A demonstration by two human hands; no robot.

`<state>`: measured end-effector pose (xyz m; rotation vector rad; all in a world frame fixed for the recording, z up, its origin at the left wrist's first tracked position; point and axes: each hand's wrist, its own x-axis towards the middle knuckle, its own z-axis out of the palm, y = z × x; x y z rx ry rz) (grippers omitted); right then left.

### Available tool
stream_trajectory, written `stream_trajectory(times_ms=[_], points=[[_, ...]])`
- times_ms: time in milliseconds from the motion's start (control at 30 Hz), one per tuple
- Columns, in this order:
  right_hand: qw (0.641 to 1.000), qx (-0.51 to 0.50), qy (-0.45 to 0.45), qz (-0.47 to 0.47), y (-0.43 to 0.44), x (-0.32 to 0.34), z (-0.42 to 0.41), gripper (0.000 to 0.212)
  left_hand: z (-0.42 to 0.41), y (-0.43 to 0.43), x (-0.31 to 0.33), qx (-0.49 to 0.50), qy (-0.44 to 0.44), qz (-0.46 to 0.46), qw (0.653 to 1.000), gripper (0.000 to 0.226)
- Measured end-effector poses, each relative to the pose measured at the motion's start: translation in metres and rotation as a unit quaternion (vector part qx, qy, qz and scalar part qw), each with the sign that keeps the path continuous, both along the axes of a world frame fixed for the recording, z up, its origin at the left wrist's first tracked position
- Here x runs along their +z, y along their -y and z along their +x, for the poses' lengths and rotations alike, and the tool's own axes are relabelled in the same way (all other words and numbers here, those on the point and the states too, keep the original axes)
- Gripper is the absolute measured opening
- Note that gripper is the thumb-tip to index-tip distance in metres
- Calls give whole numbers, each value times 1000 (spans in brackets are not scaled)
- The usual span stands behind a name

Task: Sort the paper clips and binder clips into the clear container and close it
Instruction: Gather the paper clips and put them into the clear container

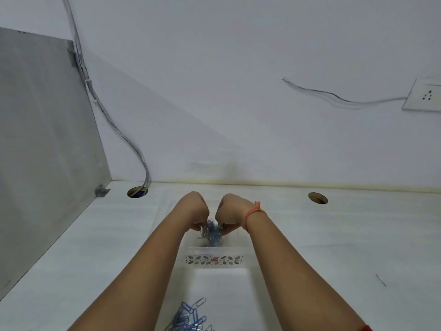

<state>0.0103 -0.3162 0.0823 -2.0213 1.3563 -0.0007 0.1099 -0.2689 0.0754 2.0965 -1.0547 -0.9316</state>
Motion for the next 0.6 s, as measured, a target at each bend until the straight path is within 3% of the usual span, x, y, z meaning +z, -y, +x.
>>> stream_trajectory(times_ms=[133,267,333,433,500,600], points=[[998,-39,29,-36,-1,-4,-5,18,-4,-8,1,34,-43,-35,998,26],[990,-70,86,-88,-17,-2,-19,13,-8,-26,-3,80,-53,-124,988,26],[985,-76,125,-90,-35,1,-33,16,-13,-46,-5,100,-55,-169,979,33],[976,-63,185,-97,-74,-6,-53,22,-26,-96,-13,123,-43,-232,964,27],[981,-8,149,-125,-103,-28,-58,23,-33,-132,-29,129,-15,-237,963,20],[981,89,48,-166,-151,-80,-56,34,-38,-175,-61,111,81,-154,979,14]])
